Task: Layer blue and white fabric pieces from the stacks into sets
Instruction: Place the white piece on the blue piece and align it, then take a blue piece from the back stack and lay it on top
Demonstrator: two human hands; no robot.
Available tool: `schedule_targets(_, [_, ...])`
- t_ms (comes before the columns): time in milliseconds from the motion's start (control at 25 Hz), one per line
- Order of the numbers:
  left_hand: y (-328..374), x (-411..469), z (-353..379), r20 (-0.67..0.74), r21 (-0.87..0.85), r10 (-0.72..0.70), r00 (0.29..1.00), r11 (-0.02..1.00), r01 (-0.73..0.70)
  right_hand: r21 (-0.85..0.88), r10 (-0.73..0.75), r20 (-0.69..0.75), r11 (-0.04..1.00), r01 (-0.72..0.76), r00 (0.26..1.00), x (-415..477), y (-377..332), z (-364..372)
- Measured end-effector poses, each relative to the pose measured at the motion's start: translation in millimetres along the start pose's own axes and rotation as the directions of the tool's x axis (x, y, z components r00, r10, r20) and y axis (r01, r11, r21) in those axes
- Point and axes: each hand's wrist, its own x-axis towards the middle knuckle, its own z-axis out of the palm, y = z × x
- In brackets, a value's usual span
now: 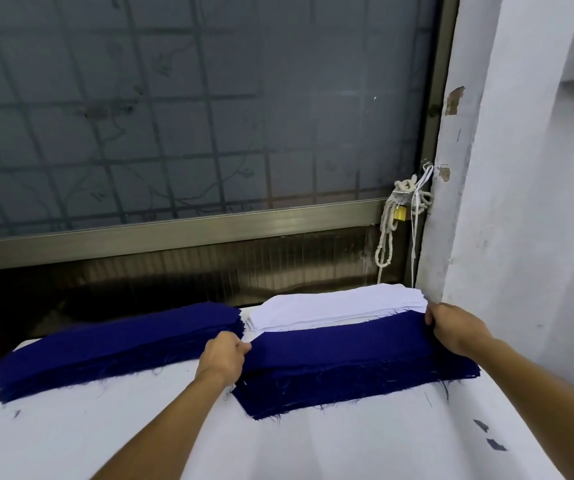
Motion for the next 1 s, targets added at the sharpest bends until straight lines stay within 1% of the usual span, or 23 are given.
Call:
schedule_targets(160, [0, -1, 3, 0.03, 0.055, 0.017, 0.999, 0.998, -0.019, -0.075, -0.012, -0.03, 0.997, 0.01, 0.999, 1, 5, 6])
schedule_targets(280, [-7, -2, 9, 0.035, 0.104, 0.02, 0.999, 0.994, -0.024, -0.2, -0.043, -0.098, 0.979, 0.023, 0.994, 0, 7, 14])
schedule_targets(360, [-10, -1, 7, 0.034, 0.127, 0.021, 0.999, 0.992, -0.025, -0.274, -0.04, -0.144, 0.962, -0.001, 0.989, -1, 8, 16])
schedule_targets(440, [-13, 1, 2, 0.032, 0.157, 0.027, 0.999, 0.987, -0.032, -0.293, -0.032, -0.201, 0.956, -0.029, 0.979, -2, 4, 15])
schedule_targets(480, [-14, 3, -2, 0.025, 0.171, 0.036, 0.999, 0.984, -0.04, -0.269, -0.031, -0.228, 0.963, -0.032, 0.973, -2, -1, 13])
schedule_targets(560, [-15, 6, -11, -0.011, 0.188, 0.054, 0.998, 0.981, -0.051, -0.168, -0.04, -0.265, 0.986, -0.006, 0.964, -3, -20, 7])
schedule_targets(680, [-18, 13, -31, -0.096, 0.181, 0.074, 0.993, 0.982, -0.055, -0.006, -0.111, -0.308, 0.993, 0.115, 0.945, -1, -67, -4])
schedule_targets(760, [-23, 20, -48, -0.142, 0.152, 0.082, 0.987, 0.987, -0.06, 0.084, -0.179, -0.315, 0.973, 0.216, 0.932, 1, -104, -9])
schedule_targets(840, [-34, 29, -64, -0.17, 0.12, 0.092, 0.981, 0.99, -0.072, 0.182, -0.233, -0.288, 0.939, 0.292, 0.929, 4, -144, -10])
schedule_targets(1000, [-68, 47, -93, -0.198, 0.099, 0.099, 0.975, 0.992, -0.08, 0.361, -0.29, -0.235, 0.86, 0.361, 0.928, 13, -227, 0])
